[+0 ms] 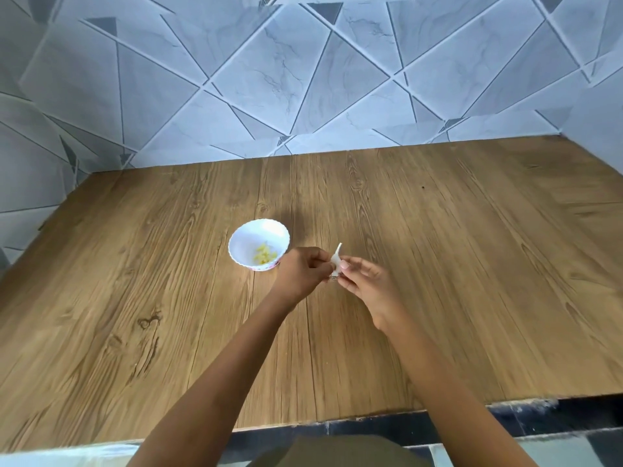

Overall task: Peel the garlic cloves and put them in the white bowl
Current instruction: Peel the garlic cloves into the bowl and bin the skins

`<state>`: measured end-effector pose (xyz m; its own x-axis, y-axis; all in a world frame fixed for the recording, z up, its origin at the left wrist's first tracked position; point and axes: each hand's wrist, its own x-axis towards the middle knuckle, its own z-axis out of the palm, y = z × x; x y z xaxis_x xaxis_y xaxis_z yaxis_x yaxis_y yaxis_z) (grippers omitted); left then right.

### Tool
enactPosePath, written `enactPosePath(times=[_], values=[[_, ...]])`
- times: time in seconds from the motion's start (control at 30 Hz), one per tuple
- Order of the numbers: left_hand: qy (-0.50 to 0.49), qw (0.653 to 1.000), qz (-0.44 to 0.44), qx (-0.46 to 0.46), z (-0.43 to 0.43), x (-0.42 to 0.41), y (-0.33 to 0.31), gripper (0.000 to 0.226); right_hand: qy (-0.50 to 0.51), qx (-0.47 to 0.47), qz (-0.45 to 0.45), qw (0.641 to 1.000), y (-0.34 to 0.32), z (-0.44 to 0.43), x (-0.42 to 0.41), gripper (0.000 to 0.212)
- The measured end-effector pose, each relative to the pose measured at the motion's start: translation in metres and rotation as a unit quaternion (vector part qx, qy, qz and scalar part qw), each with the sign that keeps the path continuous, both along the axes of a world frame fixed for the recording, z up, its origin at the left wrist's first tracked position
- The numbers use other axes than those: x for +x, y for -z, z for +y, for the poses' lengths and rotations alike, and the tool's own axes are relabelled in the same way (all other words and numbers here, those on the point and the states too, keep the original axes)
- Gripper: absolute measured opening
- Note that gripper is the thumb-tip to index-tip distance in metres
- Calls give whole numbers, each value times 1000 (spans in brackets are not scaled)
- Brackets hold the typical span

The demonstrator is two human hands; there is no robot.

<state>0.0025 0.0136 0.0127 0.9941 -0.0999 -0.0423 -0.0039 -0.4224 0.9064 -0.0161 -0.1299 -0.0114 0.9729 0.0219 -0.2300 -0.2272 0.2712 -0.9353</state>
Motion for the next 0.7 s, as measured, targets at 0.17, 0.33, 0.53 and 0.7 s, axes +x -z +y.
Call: enactPosePath(times=[0.17, 0.33, 0.53, 0.7], values=[[-4, 999, -28, 26, -2, -1, 0, 9, 6, -7, -35, 999, 1, 1, -1, 19], [-30, 999, -25, 26, -8, 0, 3, 11, 35, -24, -52, 998, 4, 7, -4, 16], [-36, 999, -13, 29, -11, -2, 7, 12, 45, -21, -45, 998, 10, 7, -7, 22], [-55, 989, 83, -106, -8, -4, 8, 6, 0, -40, -69, 997, 11, -2, -7, 31]])
